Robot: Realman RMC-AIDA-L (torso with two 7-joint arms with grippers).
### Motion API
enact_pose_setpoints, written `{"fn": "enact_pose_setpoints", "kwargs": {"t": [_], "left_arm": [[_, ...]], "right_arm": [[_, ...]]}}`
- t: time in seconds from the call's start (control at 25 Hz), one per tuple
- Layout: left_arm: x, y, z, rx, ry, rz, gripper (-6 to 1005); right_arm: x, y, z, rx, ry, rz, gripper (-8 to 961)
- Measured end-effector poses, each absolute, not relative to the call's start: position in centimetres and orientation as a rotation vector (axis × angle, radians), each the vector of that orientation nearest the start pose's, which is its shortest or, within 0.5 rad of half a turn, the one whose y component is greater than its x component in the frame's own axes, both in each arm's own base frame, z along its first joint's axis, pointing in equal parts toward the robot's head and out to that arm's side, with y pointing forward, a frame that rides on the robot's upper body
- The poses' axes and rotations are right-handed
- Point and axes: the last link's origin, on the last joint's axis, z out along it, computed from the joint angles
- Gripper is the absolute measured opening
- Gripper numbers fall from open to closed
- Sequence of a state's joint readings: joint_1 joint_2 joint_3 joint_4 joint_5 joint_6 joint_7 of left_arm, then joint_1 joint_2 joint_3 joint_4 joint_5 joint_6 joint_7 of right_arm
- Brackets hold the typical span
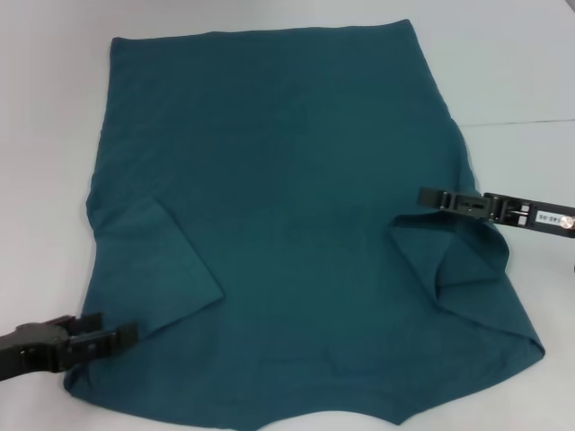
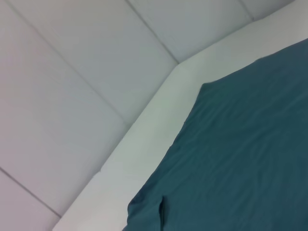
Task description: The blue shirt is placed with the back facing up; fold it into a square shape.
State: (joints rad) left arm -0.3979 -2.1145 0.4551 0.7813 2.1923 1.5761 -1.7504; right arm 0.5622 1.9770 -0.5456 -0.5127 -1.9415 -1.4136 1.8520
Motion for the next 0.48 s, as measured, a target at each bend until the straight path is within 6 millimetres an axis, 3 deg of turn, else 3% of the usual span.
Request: {"fn": "enact_pose_setpoints", "kwargs": {"t": [0.48], "left_arm": [[-34.5, 28.5, 3.1, -2.29, -1.343, -0.605, 874]], "right_arm": [[29.1, 36.3, 3.8, -2.296, 1.323, 0.877, 703]]}}
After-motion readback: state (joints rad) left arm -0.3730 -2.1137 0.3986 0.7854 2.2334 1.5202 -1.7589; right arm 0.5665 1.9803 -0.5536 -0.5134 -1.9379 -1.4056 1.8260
